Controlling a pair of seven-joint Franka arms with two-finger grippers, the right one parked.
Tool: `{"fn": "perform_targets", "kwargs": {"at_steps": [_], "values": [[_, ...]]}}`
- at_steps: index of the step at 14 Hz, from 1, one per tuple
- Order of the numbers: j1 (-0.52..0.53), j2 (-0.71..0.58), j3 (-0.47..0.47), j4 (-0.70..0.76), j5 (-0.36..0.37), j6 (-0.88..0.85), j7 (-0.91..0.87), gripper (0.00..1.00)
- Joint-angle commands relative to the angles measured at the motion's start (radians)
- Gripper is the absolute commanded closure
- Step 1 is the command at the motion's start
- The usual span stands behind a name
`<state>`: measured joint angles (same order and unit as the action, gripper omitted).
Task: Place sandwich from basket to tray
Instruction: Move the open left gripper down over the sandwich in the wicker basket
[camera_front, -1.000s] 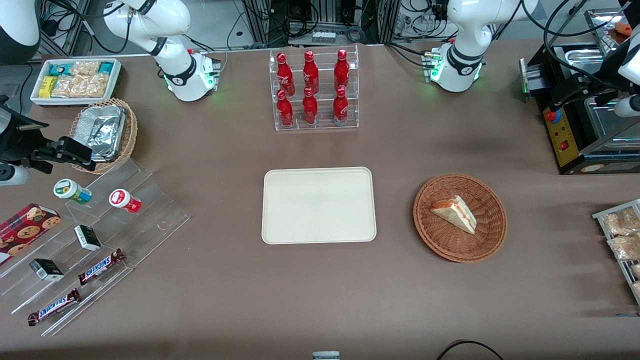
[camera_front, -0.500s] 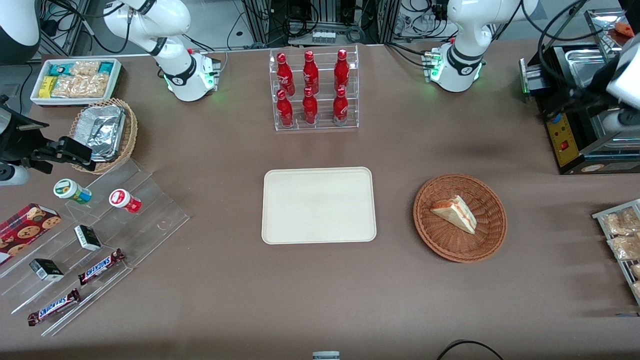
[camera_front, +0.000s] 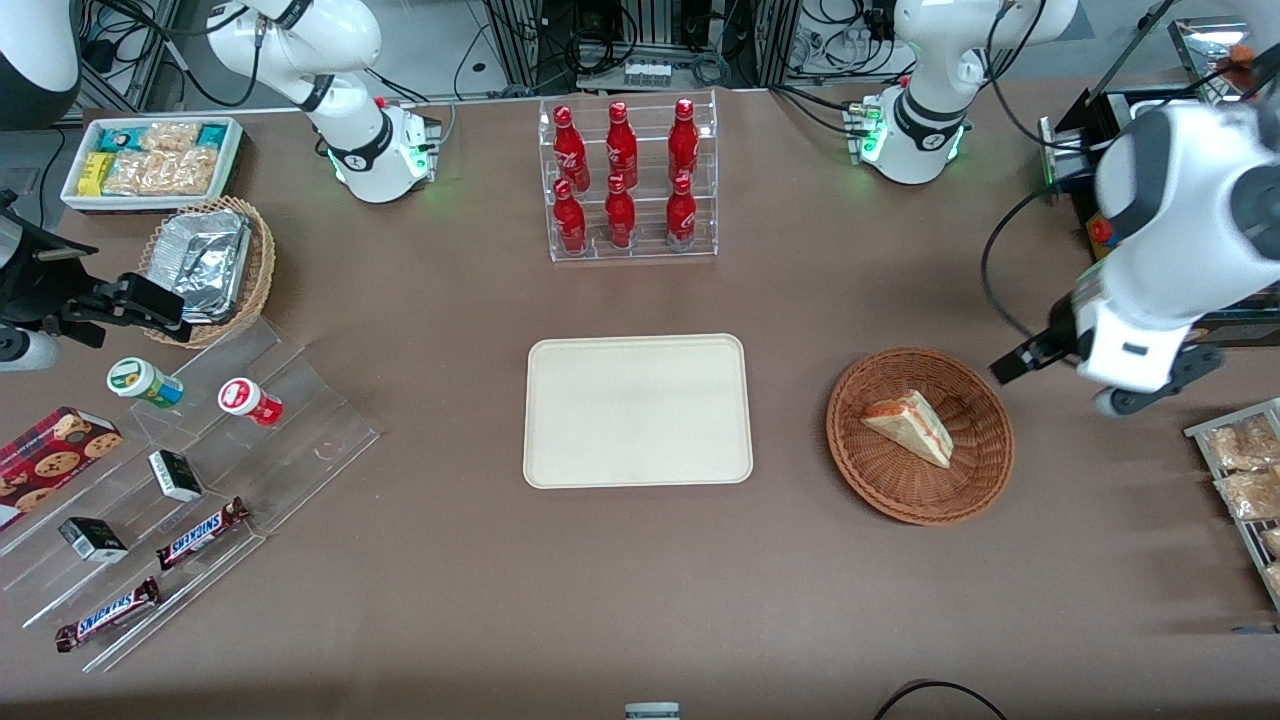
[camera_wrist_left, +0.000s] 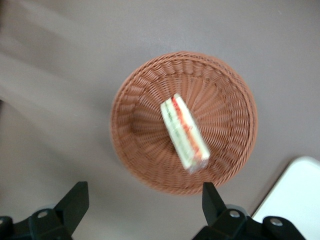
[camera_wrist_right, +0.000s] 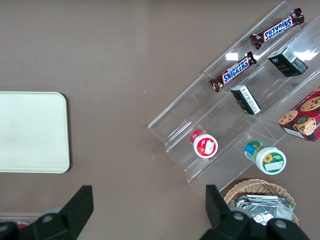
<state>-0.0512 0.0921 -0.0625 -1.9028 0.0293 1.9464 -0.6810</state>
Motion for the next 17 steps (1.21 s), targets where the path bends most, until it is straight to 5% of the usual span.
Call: {"fn": "perform_targets", "kwargs": {"at_steps": [1,9,16,17], "values": [[-0.053,0.04,0.012,-0.054,0.018,0.112,-0.197,0.0],[-0.101,0.15,0.012,-0.183,0.018,0.425,-0.457,0.0],[-0.101,0.19,0.012,-0.28,0.018,0.569,-0.465,0.01],[-0.101,0.201,0.012,-0.277,0.018,0.577,-0.466,0.22]]}}
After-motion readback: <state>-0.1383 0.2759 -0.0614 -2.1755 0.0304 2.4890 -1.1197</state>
